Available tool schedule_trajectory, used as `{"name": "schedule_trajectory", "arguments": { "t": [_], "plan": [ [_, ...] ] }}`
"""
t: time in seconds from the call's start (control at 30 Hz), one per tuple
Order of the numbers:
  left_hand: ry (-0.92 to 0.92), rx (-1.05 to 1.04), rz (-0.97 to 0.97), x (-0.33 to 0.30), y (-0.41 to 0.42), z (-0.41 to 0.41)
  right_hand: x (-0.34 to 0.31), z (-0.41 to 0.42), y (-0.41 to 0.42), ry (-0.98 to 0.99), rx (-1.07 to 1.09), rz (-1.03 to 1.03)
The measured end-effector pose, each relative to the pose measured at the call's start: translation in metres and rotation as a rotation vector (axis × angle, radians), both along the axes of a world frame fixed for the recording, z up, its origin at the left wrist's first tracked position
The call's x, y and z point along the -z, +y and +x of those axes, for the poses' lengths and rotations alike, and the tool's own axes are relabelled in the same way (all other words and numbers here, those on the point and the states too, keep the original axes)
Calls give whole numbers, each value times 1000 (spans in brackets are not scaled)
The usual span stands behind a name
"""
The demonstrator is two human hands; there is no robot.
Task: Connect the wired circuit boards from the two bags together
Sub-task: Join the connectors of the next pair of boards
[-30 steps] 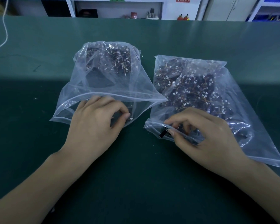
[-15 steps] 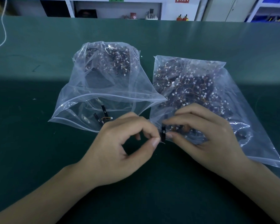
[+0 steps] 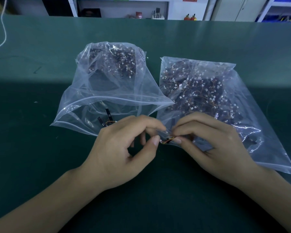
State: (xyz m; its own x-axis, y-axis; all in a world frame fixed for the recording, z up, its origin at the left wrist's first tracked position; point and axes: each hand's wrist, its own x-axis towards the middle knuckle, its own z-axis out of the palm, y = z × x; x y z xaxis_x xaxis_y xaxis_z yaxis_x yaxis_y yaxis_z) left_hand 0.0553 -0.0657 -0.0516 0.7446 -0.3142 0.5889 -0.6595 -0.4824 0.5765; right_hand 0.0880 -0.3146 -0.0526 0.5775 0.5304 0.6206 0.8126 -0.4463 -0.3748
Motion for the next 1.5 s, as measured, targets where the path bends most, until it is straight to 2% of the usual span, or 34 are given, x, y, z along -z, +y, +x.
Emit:
{"name": "schedule_trajectory", "arguments": {
  "t": [0.1,0.23,0.47,0.7,1.5],
  "plan": [
    [-79,-8,76,-4,-1,0,1,0,0,-34,-4,-44],
    [-143,-47,90,-6,0,1,0,0,0,-34,14,0],
    [-148,-34,126,-4,-1,1,-1,-1,2,-89,-16,-26],
    [-159,-93,96,-6,-1,0,-3,-3,2,-44,3,24],
    [-133,-62,88,-5,-1,1,-4,-3,3,-43,21,12]
  ]
}}
